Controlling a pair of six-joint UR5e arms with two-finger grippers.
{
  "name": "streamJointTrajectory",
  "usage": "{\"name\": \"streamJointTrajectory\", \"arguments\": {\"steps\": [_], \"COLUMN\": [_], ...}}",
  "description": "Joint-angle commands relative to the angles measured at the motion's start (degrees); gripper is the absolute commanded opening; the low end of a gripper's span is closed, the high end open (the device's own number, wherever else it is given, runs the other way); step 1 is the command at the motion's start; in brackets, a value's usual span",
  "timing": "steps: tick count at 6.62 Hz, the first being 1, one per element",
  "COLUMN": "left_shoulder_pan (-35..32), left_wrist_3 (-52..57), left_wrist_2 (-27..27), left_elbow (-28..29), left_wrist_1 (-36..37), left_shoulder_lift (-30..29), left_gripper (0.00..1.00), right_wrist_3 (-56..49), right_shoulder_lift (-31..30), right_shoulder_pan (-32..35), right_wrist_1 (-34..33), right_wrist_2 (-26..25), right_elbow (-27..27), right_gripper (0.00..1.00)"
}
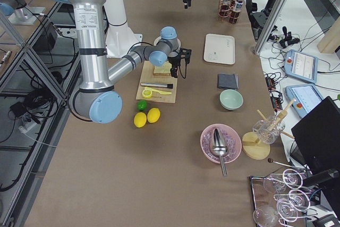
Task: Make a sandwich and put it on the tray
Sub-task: 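Lower the right gripper to the bread slice while the left arm advances, then grasp the plain bread slice on the cutting board with the right gripper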
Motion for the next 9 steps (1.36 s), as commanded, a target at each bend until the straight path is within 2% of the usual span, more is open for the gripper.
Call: {"name": "streamJointTrajectory", "arguments": {"steps": [1,2,3,4,5,6,9], "left_shoulder_pan": [0.21,0.29,0.3,0.3,0.3,0.3,0.3], "left_wrist_3": [-0.04,-0.13,-0.13,-0.13,-0.13,-0.13,-0.13], "left_wrist_2": [0.32,1.37,1.46,1.47,1.47,1.47,1.47], "left_elbow": [0.05,-0.47,-1.08,-1.18,-1.27,-1.35,-1.53], "left_wrist_1": [-0.03,-0.03,-0.03,-0.03,-0.03,-0.03,-0.03], "left_shoulder_lift": [-0.4,-0.4,-0.23,-0.31,-0.31,-0.31,-0.31], "left_gripper": [1.0,1.0,1.0,1.0,1.0,1.0,1.0], "right_wrist_3": [3.71,5.2,4.86,4.6,3.9,1.72,0.55], "right_shoulder_lift": [-0.05,0.03,0.04,0.12,0.21,0.21,0.21], "right_shoulder_pan": [-4.5,-5.55,-6.17,-6.88,-7.06,-7.15,-7.67], "right_wrist_1": [0.45,0.45,0.45,0.36,0.45,0.36,0.36], "right_wrist_2": [-4.28,-4.73,-4.82,-4.91,-4.82,-4.73,-4.73], "right_elbow": [-0.07,-0.16,-0.42,-1.03,-1.3,-1.3,-1.65], "right_gripper": [0.79,0.64,0.56,0.51,0.39,0.33,0.34]}}
